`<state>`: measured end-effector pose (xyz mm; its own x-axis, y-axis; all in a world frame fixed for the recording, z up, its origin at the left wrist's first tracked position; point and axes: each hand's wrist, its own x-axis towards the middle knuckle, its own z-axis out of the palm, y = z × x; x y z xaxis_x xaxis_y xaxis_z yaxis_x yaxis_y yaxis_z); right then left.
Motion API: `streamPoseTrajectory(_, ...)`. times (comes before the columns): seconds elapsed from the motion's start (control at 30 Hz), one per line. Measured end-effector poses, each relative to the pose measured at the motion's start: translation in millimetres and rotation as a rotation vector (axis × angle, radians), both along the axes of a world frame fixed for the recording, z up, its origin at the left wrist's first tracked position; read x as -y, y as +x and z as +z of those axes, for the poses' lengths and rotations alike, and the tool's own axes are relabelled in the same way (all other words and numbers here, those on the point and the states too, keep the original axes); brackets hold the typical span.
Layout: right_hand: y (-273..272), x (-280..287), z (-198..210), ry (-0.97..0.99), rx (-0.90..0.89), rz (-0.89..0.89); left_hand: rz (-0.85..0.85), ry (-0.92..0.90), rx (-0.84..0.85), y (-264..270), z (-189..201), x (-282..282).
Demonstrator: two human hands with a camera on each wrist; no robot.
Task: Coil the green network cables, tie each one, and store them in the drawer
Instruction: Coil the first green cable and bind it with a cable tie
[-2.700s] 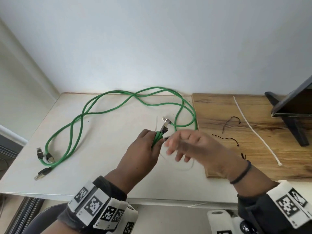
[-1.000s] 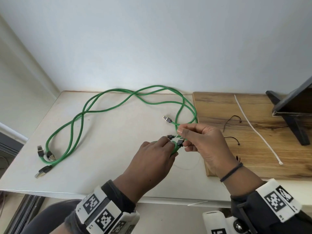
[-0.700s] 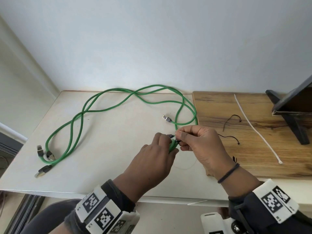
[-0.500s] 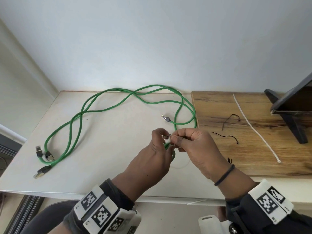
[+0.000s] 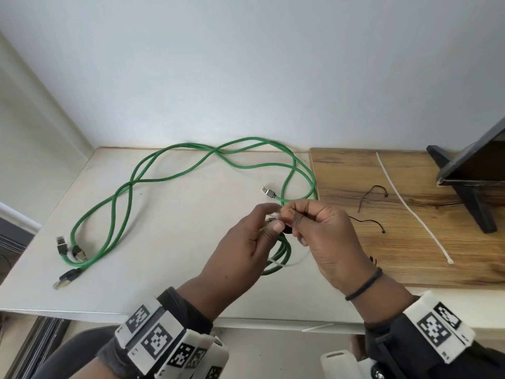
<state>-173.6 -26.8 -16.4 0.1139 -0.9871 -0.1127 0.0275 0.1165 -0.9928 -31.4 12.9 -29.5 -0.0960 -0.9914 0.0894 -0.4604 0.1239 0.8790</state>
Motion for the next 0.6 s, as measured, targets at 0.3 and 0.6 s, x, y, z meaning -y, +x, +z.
streamPoseTrajectory(0.3, 8.1, -9.7, -3.0, -0.04, 0.02, -0.038, 0.194, 0.057, -0.169, 3.1, 3.7, 6.3)
streamPoseTrajectory(0.6, 10.1, -8.6, -1.0, -0.043, 0.14, -0.077, 0.233, 0.033, -0.213, 3.7, 3.5, 6.8)
